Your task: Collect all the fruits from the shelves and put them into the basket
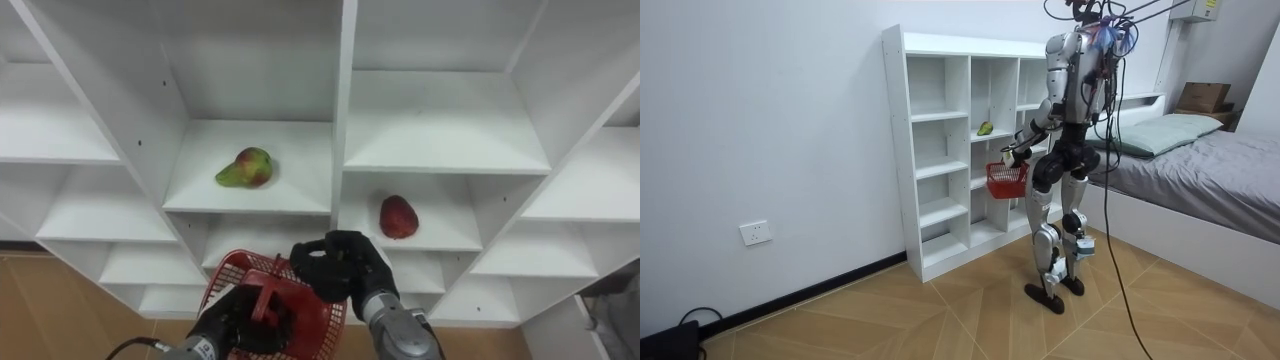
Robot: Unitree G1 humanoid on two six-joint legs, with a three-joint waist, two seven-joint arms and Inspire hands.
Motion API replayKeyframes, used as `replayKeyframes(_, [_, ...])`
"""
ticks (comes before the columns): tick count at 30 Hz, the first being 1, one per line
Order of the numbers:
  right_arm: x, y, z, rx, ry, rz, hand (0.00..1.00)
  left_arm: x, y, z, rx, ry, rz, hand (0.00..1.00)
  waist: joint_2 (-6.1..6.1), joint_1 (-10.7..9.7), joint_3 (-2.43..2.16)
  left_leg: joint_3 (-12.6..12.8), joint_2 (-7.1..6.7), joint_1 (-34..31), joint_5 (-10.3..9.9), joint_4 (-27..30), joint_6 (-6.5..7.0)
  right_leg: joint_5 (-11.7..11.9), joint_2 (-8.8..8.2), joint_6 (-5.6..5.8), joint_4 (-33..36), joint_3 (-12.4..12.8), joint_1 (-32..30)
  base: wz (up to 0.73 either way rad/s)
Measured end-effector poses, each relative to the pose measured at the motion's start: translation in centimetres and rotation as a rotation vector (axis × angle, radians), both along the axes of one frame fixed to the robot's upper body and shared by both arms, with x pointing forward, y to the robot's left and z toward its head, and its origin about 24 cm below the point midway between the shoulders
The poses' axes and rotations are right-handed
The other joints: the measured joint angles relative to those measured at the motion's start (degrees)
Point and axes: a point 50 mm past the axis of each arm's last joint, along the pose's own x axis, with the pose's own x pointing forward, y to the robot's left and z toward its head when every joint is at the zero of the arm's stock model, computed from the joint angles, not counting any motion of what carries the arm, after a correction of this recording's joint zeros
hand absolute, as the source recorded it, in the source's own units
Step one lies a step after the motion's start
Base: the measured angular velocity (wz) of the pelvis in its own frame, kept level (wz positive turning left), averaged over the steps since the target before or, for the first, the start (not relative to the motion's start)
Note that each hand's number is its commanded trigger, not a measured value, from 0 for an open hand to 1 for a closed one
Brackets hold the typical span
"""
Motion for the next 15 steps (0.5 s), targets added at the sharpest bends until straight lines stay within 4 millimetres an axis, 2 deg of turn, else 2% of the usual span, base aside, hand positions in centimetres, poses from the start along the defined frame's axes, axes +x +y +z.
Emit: replayKeyframes(15, [-0.22, 0.48, -0.13, -0.005, 0.005, 0.018, 1.0, 0.02, 0.05, 0.01, 0.002, -0.001, 0.0, 1.0, 0.01, 0.3, -0.09, -0.18, 0.02, 0.0, 0.01, 0.25, 0.0, -0.01, 0.0, 0.0, 0.06, -0.06, 0.13, 0.0])
